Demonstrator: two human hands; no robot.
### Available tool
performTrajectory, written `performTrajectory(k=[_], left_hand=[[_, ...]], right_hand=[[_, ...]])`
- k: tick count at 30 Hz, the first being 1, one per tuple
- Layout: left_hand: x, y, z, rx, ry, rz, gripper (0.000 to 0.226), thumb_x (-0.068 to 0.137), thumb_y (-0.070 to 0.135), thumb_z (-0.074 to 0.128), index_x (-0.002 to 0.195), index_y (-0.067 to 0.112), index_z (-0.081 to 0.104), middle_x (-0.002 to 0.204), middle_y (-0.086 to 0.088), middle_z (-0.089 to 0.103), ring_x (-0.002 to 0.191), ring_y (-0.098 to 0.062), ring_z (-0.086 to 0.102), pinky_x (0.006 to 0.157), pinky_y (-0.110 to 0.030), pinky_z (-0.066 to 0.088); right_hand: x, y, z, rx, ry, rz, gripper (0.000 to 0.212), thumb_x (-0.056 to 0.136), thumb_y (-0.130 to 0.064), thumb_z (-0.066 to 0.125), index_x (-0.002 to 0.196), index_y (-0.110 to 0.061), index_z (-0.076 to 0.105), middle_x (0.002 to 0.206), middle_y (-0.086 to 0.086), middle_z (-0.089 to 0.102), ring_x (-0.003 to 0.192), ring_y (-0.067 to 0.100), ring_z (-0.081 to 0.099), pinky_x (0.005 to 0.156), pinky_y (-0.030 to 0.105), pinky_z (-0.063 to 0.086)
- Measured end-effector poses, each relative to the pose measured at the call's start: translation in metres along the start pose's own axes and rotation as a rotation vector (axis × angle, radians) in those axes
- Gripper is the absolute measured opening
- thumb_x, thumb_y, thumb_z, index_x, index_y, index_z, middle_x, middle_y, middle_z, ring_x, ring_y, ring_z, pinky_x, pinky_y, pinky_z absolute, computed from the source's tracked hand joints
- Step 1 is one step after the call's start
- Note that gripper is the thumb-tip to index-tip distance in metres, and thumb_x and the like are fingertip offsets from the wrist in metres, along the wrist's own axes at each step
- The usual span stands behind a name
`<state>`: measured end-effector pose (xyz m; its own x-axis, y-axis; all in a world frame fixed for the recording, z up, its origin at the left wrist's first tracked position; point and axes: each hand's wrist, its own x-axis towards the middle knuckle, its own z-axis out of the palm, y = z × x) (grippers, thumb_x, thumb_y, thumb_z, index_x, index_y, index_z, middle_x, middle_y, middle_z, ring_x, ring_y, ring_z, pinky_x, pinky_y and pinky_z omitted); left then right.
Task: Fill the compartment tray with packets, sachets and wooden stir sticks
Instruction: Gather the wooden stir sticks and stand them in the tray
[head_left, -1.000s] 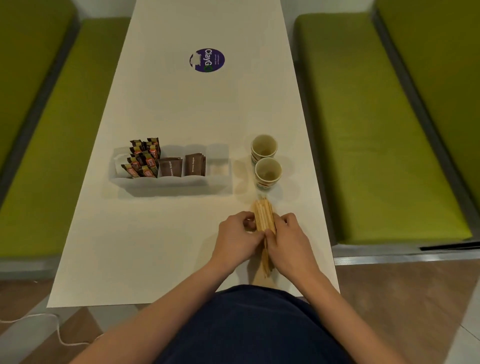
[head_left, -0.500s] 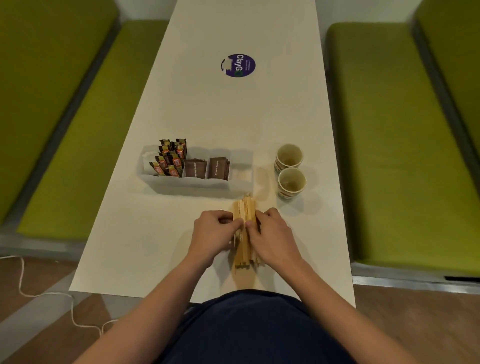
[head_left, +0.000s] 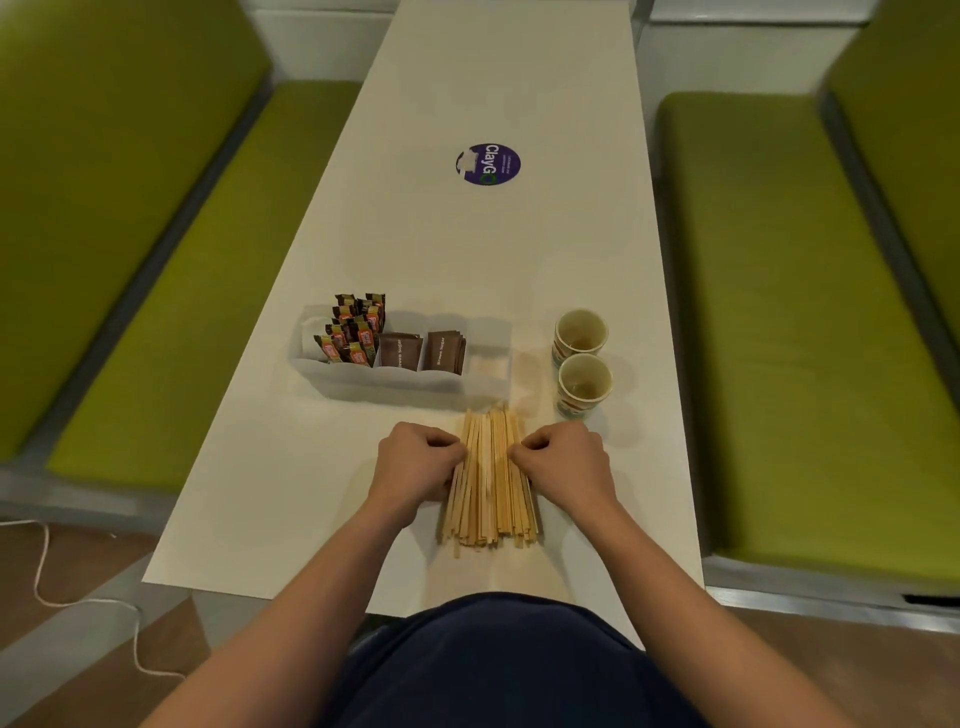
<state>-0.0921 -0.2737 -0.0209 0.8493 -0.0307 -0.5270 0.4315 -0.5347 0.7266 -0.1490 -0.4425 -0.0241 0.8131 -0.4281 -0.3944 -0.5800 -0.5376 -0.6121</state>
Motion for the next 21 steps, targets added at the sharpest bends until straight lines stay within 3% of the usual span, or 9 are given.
performTrajectory(k=[5,11,15,21], left_hand=[[0.000,-0.004,-0.006,-0.022,-0.011,-0.020,0.007,0.085,0.016,0.080,0.091,0.013,0.080,0.078,-0.006,0.077,0.066,-0.017,0.075,0.059,-0.035,0.064],[0.004,-0.004,-0.016,-0.019,-0.074,-0.048,0.010,0.085,0.018,0.082,0.094,0.013,0.081,0.075,-0.007,0.077,0.072,-0.023,0.077,0.058,-0.027,0.061],[0.006,-0.005,-0.024,-0.029,-0.125,-0.058,0.008,0.087,0.017,0.080,0.094,0.013,0.080,0.077,-0.010,0.077,0.076,-0.026,0.077,0.061,-0.030,0.063],[0.010,-0.009,-0.036,-0.072,-0.186,-0.076,0.005,0.090,0.012,0.076,0.093,0.008,0.078,0.079,-0.017,0.076,0.064,-0.026,0.073,0.062,-0.035,0.063]], right_hand=[[0.000,0.007,0.001,0.135,-0.032,0.046,0.015,0.083,-0.037,0.070,0.083,-0.029,0.082,0.072,-0.011,0.074,0.073,0.016,0.072,0.077,0.043,0.062],[-0.003,0.012,0.002,0.186,-0.013,0.034,0.013,0.088,-0.038,0.071,0.084,-0.032,0.081,0.073,-0.013,0.074,0.075,0.015,0.071,0.079,0.043,0.061],[-0.004,0.016,0.002,0.252,-0.001,0.070,0.015,0.086,-0.037,0.072,0.071,-0.039,0.075,0.072,-0.014,0.074,0.075,0.013,0.072,0.076,0.044,0.063],[-0.010,0.018,0.002,0.334,0.010,0.081,0.010,0.087,-0.036,0.070,0.082,-0.034,0.079,0.079,-0.016,0.075,0.081,0.012,0.071,0.081,0.046,0.062]])
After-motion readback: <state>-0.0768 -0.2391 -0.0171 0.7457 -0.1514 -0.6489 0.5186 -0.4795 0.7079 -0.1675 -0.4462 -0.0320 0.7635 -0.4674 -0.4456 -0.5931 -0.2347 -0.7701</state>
